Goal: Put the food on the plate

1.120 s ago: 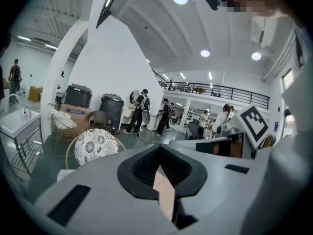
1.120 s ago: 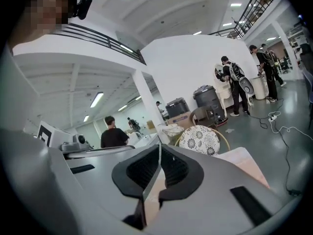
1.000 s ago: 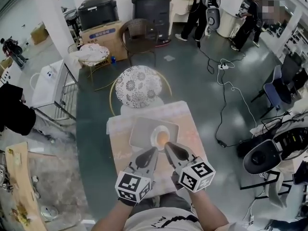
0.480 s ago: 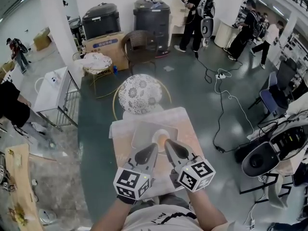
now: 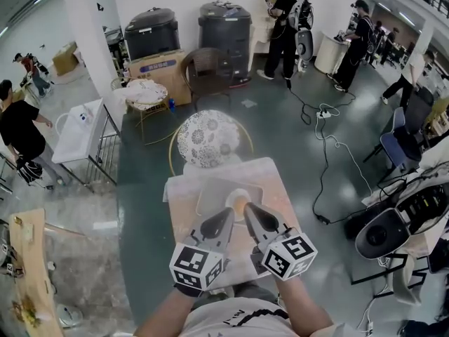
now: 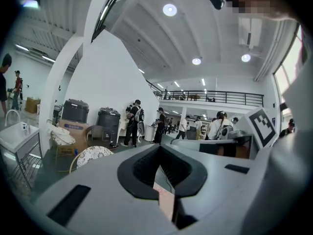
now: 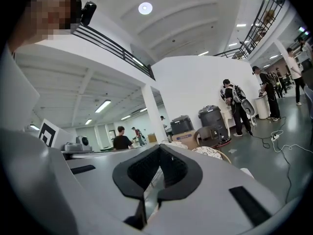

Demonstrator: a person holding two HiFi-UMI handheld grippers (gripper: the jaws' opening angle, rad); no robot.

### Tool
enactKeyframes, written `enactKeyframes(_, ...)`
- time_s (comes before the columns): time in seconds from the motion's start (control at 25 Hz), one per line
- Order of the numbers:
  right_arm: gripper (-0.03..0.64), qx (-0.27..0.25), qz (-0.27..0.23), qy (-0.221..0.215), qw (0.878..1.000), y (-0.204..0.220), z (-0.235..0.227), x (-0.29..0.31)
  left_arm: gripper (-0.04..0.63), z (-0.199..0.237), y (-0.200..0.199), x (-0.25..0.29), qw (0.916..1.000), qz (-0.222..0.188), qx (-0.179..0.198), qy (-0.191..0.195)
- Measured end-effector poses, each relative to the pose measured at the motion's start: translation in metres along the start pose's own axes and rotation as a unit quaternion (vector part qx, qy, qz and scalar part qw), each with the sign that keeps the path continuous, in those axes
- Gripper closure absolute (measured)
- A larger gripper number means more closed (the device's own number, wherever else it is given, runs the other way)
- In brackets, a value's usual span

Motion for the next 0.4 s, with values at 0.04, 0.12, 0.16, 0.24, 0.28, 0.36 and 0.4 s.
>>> enactKeyframes(0.04, 0.601, 0.000, 0.000, 0.000, 1.000, 0.0003, 0.0000, -0.0003, 0.589, -0.0002, 0.0004, -0.0001, 1.0000, 0.000, 0.000, 0.000)
enactKeyframes(0.12, 0.601, -0.002, -0.001, 0.000, 1.000, 0.0002, 0.0005, -0.0006, 0.589, -0.0008, 0.0007, -0.0003, 1.0000, 0.000, 0.001, 0.000)
enactKeyframes(0.16, 0.601, -0.003, 0.000, 0.000, 1.000, 0.0001, 0.0009, -0.0003, 0.589, -0.0004, 0.0007, -0.0003, 1.0000, 0.000, 0.001, 0.000)
enactKeyframes(0.24, 0.601, -0.004, 0.000, 0.001, 1.000, 0.0009, 0.0013, 0.0017, 0.589, 0.0017, 0.0011, 0.0003, 1.0000, 0.000, 0.000, 0.001)
enactKeyframes(0.28, 0.601, -0.005, 0.001, 0.001, 1.000, 0.0017, 0.0010, 0.0029, 0.589, 0.0032, 0.0017, 0.0007, 1.0000, 0.000, 0.000, 0.001)
enactKeyframes(0.36, 0.601, -0.006, 0.001, 0.002, 1.000, 0.0032, 0.0001, 0.0053, 0.589, 0.0061, 0.0028, 0.0019, 1.0000, 0.000, 0.000, 0.002)
enactKeyframes(0.4, 0.601, -0.006, 0.001, 0.003, 1.000, 0.0039, -0.0004, 0.0065, 0.589, 0.0075, 0.0033, 0.0026, 1.0000, 0.000, -0.001, 0.002)
Point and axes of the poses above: the fingertips, and each gripper's own axes: x forward along the fingers, z to its left, y out of its underside, the point moved 9 cm from there along -x, backward along the fingers, and after that the axes turned 8 degrees about -z, right-handed, at the moved point
